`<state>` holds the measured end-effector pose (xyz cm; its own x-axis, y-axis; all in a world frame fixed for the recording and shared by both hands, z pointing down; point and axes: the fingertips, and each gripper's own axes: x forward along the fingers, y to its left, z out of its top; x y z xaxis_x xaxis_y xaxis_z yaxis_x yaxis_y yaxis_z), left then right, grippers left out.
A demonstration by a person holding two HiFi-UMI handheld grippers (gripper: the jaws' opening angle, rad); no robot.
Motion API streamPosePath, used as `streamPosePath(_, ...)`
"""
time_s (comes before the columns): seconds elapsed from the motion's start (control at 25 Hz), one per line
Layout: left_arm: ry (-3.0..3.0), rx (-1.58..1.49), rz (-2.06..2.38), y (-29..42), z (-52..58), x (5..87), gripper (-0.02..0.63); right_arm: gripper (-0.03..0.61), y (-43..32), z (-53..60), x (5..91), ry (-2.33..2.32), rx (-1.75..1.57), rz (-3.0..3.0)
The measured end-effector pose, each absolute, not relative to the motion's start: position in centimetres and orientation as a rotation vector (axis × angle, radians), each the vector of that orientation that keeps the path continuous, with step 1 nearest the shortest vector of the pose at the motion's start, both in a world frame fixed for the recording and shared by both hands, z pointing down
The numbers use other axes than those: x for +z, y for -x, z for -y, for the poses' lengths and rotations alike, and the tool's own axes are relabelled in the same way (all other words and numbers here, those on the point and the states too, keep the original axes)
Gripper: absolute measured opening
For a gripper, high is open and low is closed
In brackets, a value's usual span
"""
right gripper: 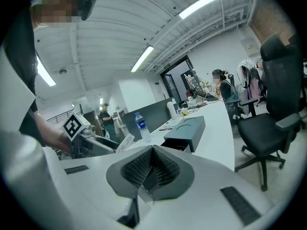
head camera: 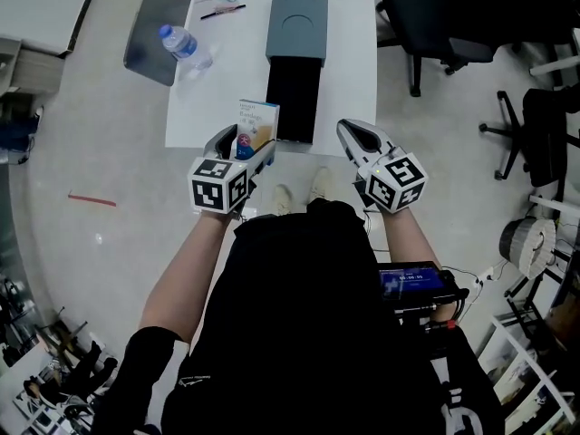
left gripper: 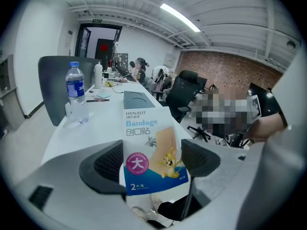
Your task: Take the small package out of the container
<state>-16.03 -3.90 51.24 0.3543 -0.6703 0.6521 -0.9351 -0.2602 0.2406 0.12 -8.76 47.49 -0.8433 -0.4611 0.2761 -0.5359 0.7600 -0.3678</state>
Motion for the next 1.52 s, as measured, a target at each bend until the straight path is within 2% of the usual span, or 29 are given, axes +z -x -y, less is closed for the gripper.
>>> streamPosePath(0.68, -2.006, 0.395, 1.488, 24.5, -2.1, 50.4, 0.379, 0.026, 3.4, 4.1, 45.5, -0.843, 0.552, 2.794)
streamPosePath(1.52, -2.033, 0.348, 1.37, 26.6, -5.4, 51.8, 0.379, 0.025, 4.6, -1.4, 46.4, -0.966, 0.552, 2.742)
